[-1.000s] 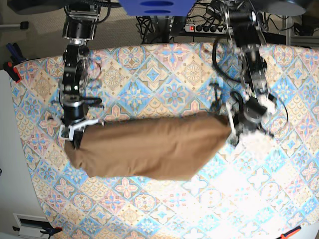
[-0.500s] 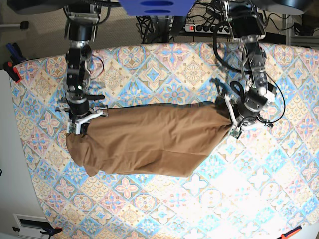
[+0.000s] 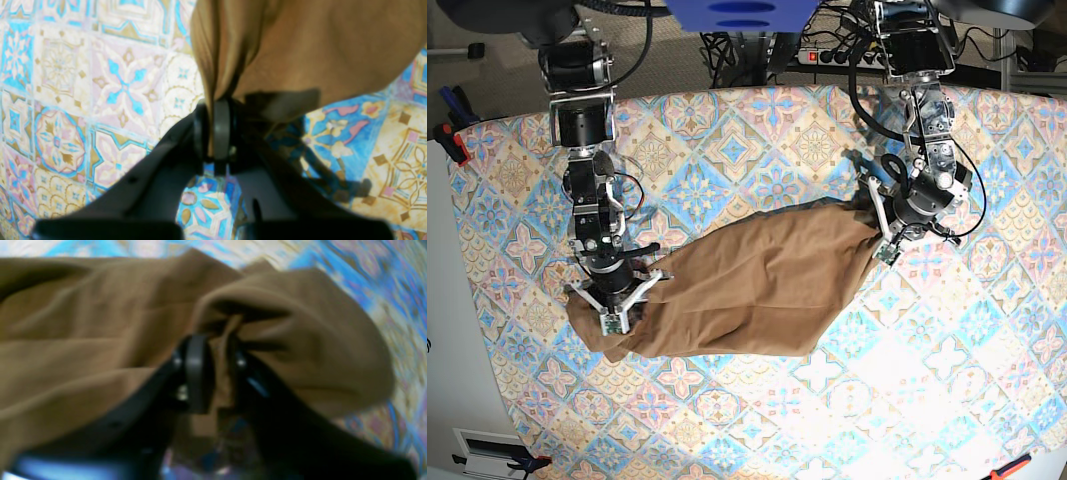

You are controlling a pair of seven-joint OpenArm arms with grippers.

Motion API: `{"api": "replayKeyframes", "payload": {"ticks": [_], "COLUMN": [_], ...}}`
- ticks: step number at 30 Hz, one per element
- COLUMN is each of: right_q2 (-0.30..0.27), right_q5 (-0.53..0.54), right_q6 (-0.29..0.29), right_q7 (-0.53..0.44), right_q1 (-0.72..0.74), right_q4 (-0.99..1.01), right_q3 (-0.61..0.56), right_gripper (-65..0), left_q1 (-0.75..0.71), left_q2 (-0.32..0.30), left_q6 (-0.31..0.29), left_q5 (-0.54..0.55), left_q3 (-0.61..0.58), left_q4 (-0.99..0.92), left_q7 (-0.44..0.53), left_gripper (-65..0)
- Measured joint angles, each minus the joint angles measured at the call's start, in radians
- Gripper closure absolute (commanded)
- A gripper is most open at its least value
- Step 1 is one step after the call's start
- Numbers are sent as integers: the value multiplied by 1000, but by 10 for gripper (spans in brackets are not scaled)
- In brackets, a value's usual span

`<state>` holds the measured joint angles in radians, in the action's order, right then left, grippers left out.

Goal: Layout the t-shirt on the table in an organized manner, then fold the t-shirt properly
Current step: 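Hold the shirt with the left gripper while the right gripper regrasps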

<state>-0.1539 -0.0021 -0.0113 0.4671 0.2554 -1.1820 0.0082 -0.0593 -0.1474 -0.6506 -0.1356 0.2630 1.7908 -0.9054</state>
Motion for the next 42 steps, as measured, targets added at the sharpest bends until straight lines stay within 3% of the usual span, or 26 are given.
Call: {"api": "replayKeyframes", "payload": {"ticks": [4, 7, 10, 13, 16, 19, 28, 31, 35, 42], "right_q2": [1, -21, -30, -21, -36, -48, -36, -40, -33, -33], "right_q5": [0, 0, -2, 9, 0, -1, -1, -2, 19, -1], "right_q6": [0, 4, 4, -18, 7, 9, -2, -70, -77, -76], "right_q7": [11, -20, 10, 6, -6, -59, -195, -234, -321, -281], "right_q1": [-13, -69, -161, -212, -189, -187, -200, -192, -183, -79], "right_q4": [-37, -137, -221, -279, -283, -238, -4, 40, 124, 153], "right_q3": [-13, -13, -5, 91, 214, 272, 271, 277, 278, 273], "right_gripper": [-300, -307, -306, -306, -306, -306, -305, -305, -305, -305], "left_q1": [1, 2, 0, 1, 1, 2, 2, 1, 2, 2], "left_q2": [0, 0, 0, 0, 0, 0, 0, -1, -3, -5], "left_q6": [0, 1, 0, 0, 0, -1, -1, -1, -1, -1], "left_q5": [0, 0, 0, 0, 0, 0, 0, 0, 0, 0], "left_q3": [1, 2, 2, 1, 2, 1, 1, 1, 1, 1], "left_q4": [-5, -21, -47, -47, -48, -48, -48, -48, -48, -48], "left_q7": [0, 5, 0, 1, 0, 2, 3, 3, 4, 3], "left_gripper": [0, 0, 0, 0, 0, 0, 0, 0, 0, 0]}}
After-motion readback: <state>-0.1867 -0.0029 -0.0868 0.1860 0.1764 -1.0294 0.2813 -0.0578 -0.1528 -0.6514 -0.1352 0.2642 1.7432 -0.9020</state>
